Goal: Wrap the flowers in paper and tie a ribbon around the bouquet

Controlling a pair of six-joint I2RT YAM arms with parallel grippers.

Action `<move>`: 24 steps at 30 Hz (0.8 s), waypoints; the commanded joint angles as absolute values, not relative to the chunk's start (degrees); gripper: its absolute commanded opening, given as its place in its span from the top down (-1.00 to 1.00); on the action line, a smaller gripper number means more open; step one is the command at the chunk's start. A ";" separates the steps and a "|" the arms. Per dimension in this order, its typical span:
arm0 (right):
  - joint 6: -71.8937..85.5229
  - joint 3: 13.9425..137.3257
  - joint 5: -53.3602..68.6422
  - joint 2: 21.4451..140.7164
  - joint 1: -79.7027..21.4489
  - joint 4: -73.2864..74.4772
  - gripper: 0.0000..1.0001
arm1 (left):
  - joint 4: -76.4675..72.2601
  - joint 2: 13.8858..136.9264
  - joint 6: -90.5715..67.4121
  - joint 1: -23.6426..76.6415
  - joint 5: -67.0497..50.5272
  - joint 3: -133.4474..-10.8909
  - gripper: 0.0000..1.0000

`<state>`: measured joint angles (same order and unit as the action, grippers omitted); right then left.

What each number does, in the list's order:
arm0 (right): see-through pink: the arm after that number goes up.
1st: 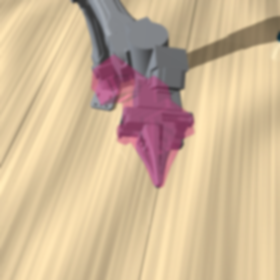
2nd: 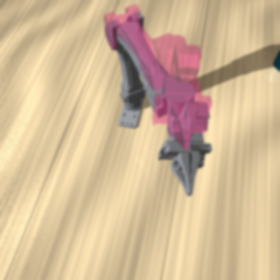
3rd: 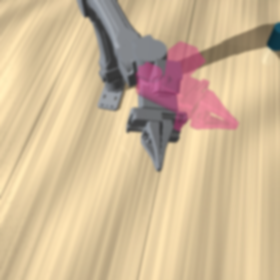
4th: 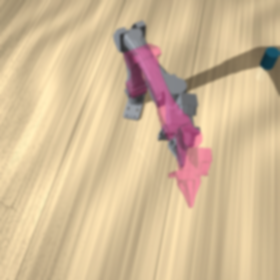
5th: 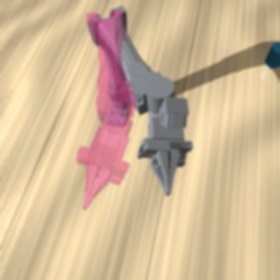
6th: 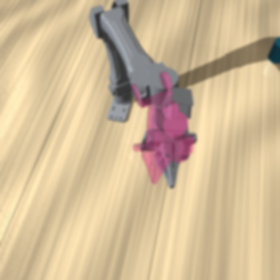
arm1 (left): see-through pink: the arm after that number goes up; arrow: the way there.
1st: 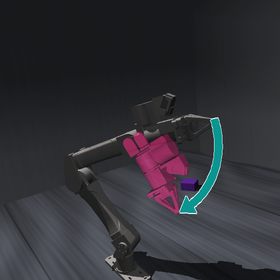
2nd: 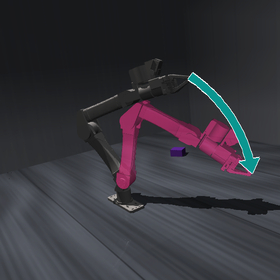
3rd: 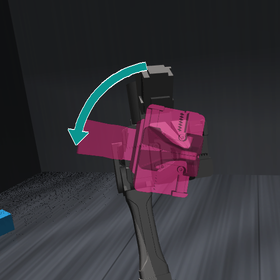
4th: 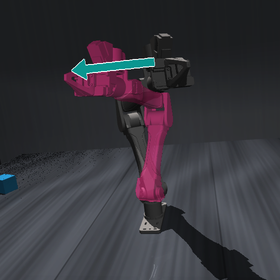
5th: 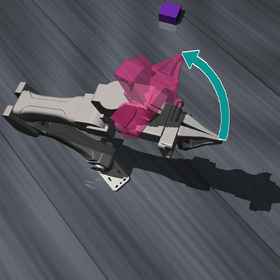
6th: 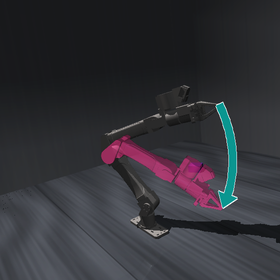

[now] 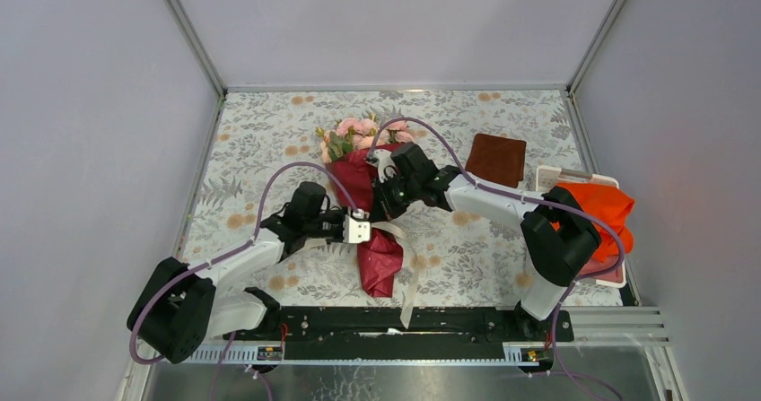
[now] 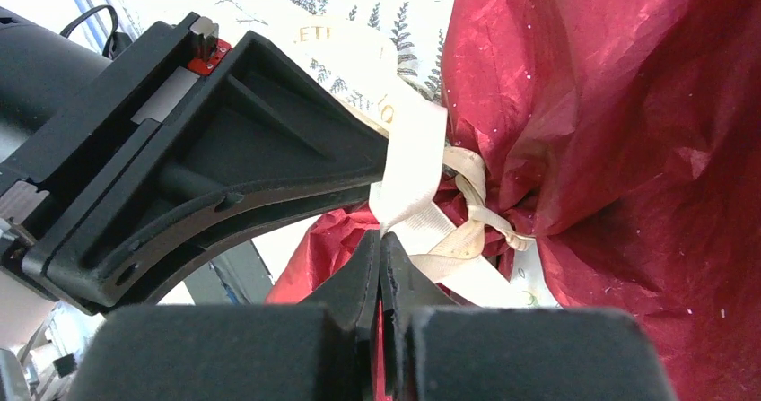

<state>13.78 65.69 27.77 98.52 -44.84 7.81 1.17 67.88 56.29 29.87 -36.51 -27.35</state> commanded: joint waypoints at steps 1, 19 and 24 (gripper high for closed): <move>14.15 65.70 29.76 95.71 -44.33 5.71 1.00 | -5.93 68.16 57.07 30.88 -33.98 -26.26 0.39; 7.28 72.02 40.80 98.53 -42.30 13.00 0.17 | -14.42 68.43 45.12 31.29 -25.52 -25.23 1.00; 3.71 75.56 30.42 96.72 -40.76 17.92 0.03 | -15.49 68.64 46.00 31.95 -26.04 -24.16 1.00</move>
<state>7.94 71.02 36.88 98.85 -42.30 13.47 -10.72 68.27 46.13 30.96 -26.85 -25.50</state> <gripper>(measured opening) 0.477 0.006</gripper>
